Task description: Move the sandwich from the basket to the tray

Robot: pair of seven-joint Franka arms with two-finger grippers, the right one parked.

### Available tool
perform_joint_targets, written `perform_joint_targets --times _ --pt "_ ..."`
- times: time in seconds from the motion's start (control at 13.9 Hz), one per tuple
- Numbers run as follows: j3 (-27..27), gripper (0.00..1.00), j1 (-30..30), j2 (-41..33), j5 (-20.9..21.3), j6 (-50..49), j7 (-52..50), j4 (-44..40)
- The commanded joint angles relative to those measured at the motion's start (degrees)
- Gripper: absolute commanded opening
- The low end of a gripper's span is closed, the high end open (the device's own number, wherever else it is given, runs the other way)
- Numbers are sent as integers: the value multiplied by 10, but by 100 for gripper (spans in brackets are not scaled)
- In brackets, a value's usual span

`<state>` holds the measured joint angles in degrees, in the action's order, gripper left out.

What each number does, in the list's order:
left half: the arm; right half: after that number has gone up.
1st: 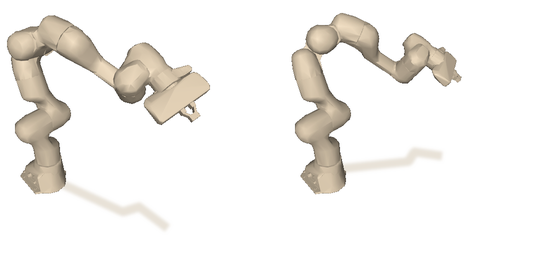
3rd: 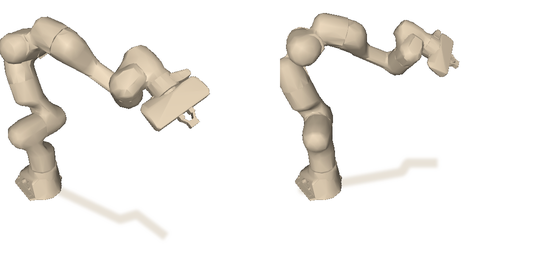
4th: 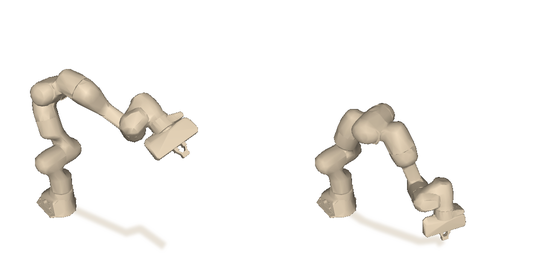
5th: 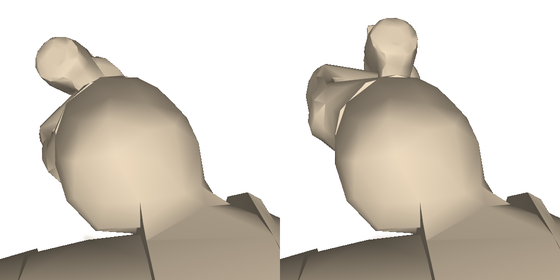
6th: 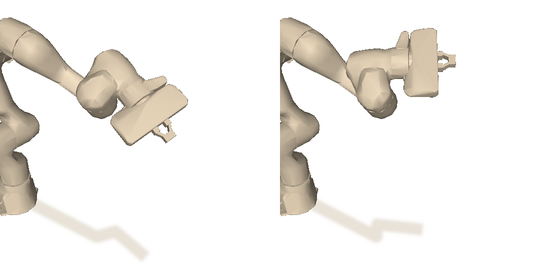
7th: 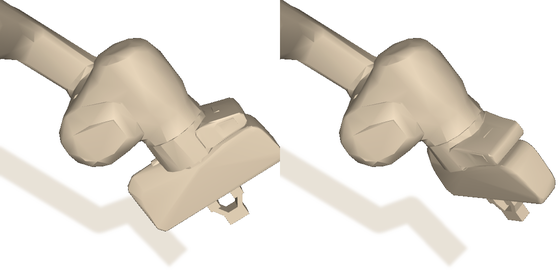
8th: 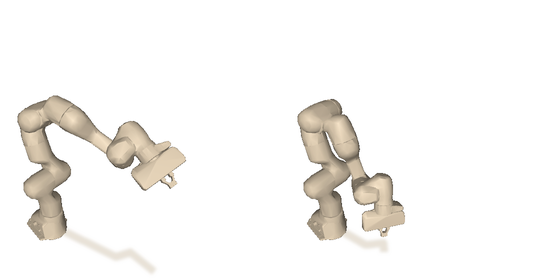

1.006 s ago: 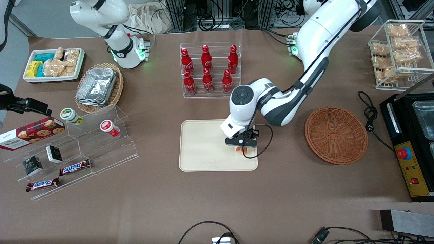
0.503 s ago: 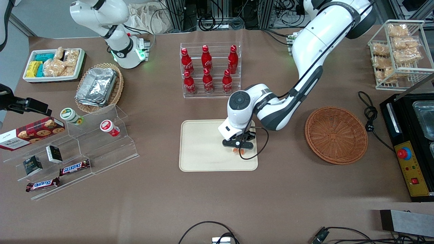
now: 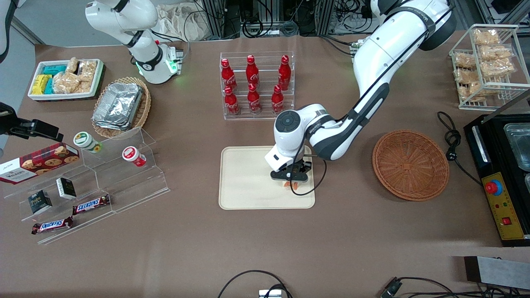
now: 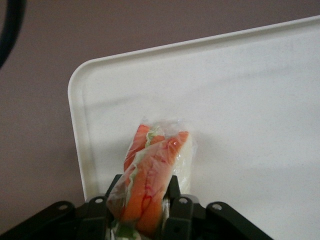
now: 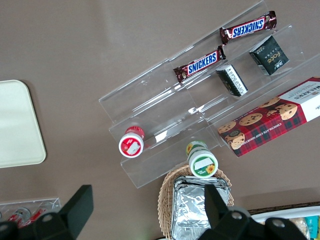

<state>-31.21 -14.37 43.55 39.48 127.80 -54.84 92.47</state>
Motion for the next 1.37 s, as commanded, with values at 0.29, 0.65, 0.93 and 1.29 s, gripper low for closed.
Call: perform_joint_targets --times 0.29,0.65,0.93,1.29 --pt "5 100 -3 -4 8 -4 -14 -30" --pt "4 100 22 -85 -56 -54 -5 -31" --pt "2 100 69 -137 -82 -177 20 -93" --pt "2 100 121 -140 -123 -250 113 -172"
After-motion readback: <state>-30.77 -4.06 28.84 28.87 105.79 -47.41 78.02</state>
